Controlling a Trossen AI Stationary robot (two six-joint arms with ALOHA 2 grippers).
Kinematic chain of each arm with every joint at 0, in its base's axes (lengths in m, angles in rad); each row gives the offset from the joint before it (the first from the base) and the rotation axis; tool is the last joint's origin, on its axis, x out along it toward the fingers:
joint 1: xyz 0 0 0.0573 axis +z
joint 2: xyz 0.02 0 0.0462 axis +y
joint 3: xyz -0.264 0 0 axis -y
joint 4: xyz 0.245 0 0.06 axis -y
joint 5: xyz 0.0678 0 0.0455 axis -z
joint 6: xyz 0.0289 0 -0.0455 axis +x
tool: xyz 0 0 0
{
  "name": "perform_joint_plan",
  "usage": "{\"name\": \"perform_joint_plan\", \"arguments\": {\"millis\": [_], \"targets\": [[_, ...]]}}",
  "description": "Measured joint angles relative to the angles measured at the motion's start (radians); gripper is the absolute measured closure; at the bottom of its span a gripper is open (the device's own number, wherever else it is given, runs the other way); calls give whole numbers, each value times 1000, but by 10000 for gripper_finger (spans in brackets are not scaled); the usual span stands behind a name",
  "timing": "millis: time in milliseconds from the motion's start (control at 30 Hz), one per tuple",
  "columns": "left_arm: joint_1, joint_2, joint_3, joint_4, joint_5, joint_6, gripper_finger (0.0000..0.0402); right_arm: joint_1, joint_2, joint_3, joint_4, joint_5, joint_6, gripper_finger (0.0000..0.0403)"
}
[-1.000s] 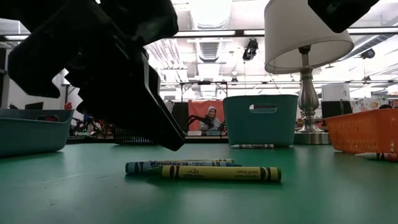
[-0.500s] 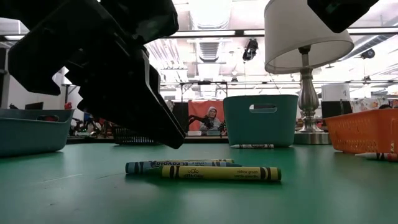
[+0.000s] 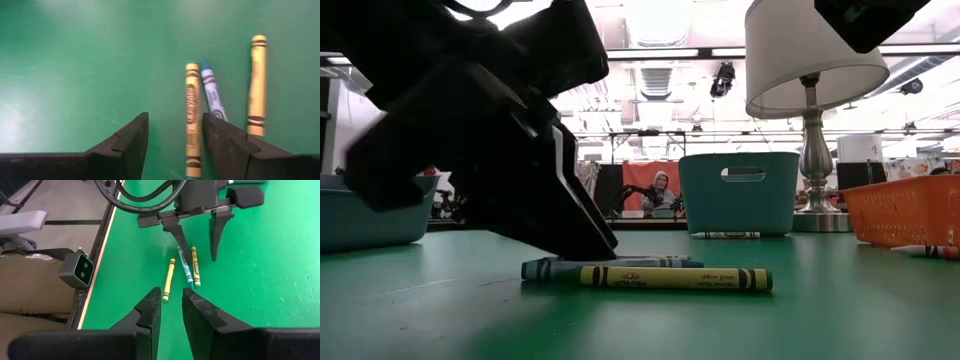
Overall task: Sort crayons
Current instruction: Put the green crayon into the orange bin
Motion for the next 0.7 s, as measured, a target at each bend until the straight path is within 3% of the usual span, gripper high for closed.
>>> {"name": "perform_joint_plan", "arguments": {"millis": [167,400,700], "targets": [[2,0,0,-23,-63,0,233,0,0,0,0,0,0,335],[7,0,-6,-54,-70,-1,247,0,0,0,0,0,0,335],[8,-1,-18,-56,-68,0,340,0,0,-7,1,0,-1,335]]}}
